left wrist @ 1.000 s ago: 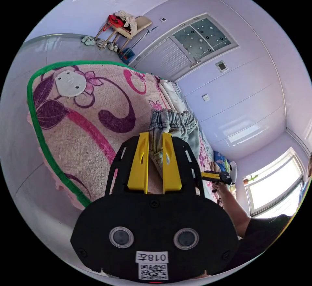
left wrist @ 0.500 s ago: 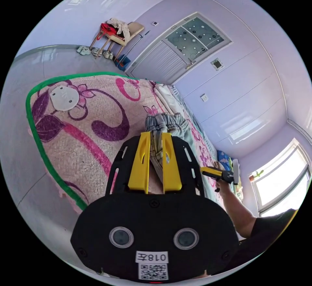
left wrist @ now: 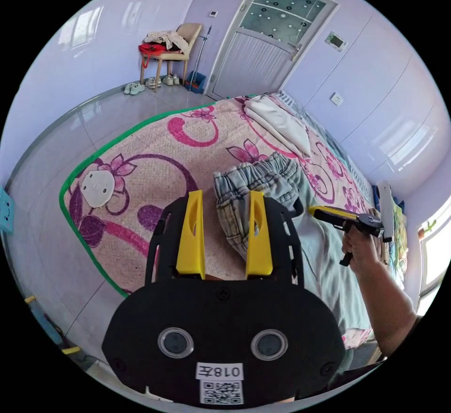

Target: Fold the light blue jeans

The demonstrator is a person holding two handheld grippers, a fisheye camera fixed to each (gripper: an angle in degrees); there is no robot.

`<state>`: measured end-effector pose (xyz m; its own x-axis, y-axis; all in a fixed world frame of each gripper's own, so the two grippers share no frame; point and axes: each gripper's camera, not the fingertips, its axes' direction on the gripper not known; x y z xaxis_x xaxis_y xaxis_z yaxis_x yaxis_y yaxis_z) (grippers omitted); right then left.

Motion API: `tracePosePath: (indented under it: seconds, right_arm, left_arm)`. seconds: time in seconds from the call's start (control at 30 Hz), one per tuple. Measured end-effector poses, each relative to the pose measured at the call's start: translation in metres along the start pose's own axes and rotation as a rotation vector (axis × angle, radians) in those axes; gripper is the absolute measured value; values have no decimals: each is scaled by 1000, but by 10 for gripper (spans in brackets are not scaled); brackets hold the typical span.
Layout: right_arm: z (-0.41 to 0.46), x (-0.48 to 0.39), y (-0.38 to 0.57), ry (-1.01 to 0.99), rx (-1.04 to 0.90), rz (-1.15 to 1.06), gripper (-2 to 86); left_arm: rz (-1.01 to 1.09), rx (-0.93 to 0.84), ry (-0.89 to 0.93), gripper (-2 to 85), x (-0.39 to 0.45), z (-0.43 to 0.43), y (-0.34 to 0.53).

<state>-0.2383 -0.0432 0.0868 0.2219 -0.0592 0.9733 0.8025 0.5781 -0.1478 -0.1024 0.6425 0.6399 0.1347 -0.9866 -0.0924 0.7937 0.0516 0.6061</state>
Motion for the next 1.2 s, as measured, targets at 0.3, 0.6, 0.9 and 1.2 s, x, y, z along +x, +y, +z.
tracePosePath:
  seconds: [0.3, 0.6, 0.9, 1.2]
  right_arm:
    - [-120, 52, 195, -271, 517, 83, 26]
    - [-207, 171, 516, 88, 517, 721, 77]
    - [-235, 298, 602, 426, 367, 870, 103]
    - [-218, 335, 593, 439, 273, 737, 53]
  left_arm:
    - [157, 262, 168, 92, 74, -110, 62]
    - [670, -42, 153, 83, 253, -113, 184]
    - [698, -216, 58, 80, 332, -158, 187]
    - [754, -229, -98, 79, 397, -202, 184]
